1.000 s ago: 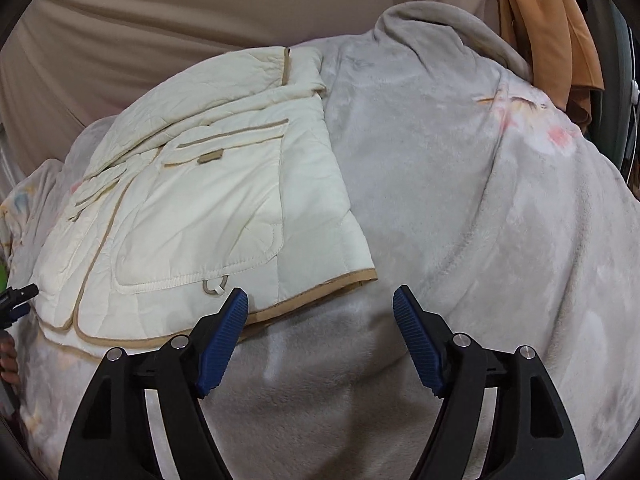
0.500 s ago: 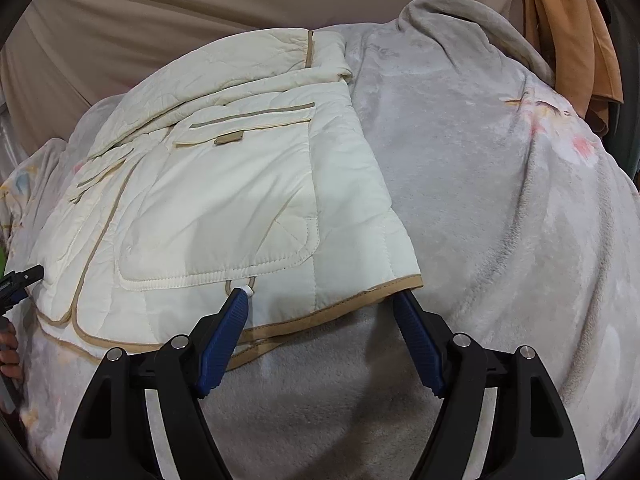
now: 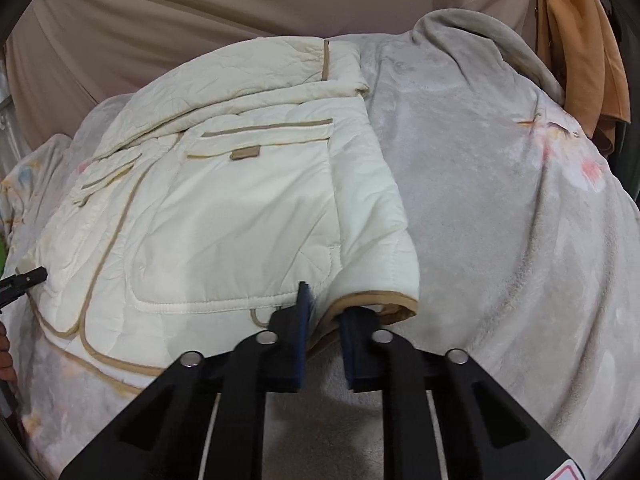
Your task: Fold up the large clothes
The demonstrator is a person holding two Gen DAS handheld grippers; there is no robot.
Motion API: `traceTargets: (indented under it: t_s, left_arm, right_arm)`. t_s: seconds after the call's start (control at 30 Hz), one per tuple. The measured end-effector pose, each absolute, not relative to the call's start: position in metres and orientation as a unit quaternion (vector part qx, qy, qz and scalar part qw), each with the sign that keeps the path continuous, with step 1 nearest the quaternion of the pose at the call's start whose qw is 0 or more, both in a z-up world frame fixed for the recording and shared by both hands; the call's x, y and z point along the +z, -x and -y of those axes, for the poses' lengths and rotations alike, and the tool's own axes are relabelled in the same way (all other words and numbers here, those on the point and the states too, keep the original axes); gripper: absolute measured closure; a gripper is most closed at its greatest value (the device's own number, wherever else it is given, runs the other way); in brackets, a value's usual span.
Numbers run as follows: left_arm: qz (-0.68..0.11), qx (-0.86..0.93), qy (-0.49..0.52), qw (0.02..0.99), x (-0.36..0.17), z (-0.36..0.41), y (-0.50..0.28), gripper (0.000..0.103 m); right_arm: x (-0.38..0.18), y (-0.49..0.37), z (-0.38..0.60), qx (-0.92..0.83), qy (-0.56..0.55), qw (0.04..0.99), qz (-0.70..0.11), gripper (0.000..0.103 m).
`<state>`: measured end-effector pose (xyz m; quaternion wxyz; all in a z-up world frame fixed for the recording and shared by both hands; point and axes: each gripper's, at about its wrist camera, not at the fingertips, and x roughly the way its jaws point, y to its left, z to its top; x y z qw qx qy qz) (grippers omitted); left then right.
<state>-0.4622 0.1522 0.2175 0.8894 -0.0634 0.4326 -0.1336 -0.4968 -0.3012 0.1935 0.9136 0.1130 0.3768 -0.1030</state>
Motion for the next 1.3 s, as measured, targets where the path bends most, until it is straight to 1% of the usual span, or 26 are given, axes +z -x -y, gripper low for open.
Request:
traceTargets:
  t_s: [0.1,0.17,0.33,0.43,0.53,0.63,0.73,0.8,0.87,1.0,1.13,1.3]
  left_arm:
    - [-0.418,-0.146,0.067,0.894,0.226,-0.155,0.468,0.087]
    - [-0.407,-0.155,0.072,0.897,0.235,-0.159,0.476,0.089]
    - [-0.383,-0.197,0.094,0.898,0.261,-0.176,0.510,0.090]
    - [-0.353,-0.228,0.106,0.901,0.281,-0.195,0.552,0.091]
    - [-0.303,-0.264,0.134,0.906,0.304,-0.217,0.598,0.090]
    - [-0.234,-0.285,0.148,0.918,0.328,-0.236,0.640,0.090]
    - [-0.158,-0.290,0.153,0.931,0.346,-0.246,0.673,0.090]
    - [-0.128,-0.293,0.161,0.934,0.354,-0.249,0.682,0.089]
    - [-0.120,-0.291,0.161,0.935,0.362,-0.252,0.668,0.089]
    - [-0.148,-0.244,0.133,0.949,0.382,-0.222,0.624,0.086]
    - [-0.210,-0.201,0.088,0.953,0.384,-0.175,0.546,0.083]
    - [-0.302,-0.129,0.034,0.944,0.342,-0.136,0.437,0.079]
  right_arm:
    - [0.200,0.506,0.308,-0.091,-0.133,0.918,-0.363,0.099]
    - [0.207,0.516,0.313,-0.076,-0.151,0.922,-0.347,0.100]
    - [0.230,0.551,0.322,-0.023,-0.190,0.931,-0.310,0.101]
    - [0.246,0.592,0.328,0.019,-0.210,0.937,-0.278,0.101]
    - [0.268,0.646,0.329,0.050,-0.202,0.951,-0.228,0.101]
    - [0.297,0.696,0.314,0.084,-0.163,0.969,-0.164,0.101]
    - [0.325,0.731,0.289,0.101,-0.099,0.984,-0.104,0.101]
    - [0.340,0.740,0.281,0.111,-0.082,0.988,-0.074,0.101]
    - [0.352,0.734,0.280,0.121,-0.084,0.988,-0.054,0.101]
    - [0.369,0.687,0.294,0.109,-0.111,0.986,-0.052,0.101]
    - [0.367,0.603,0.309,0.075,-0.146,0.981,-0.104,0.101]
    - [0.339,0.494,0.325,0.031,-0.181,0.965,-0.187,0.101]
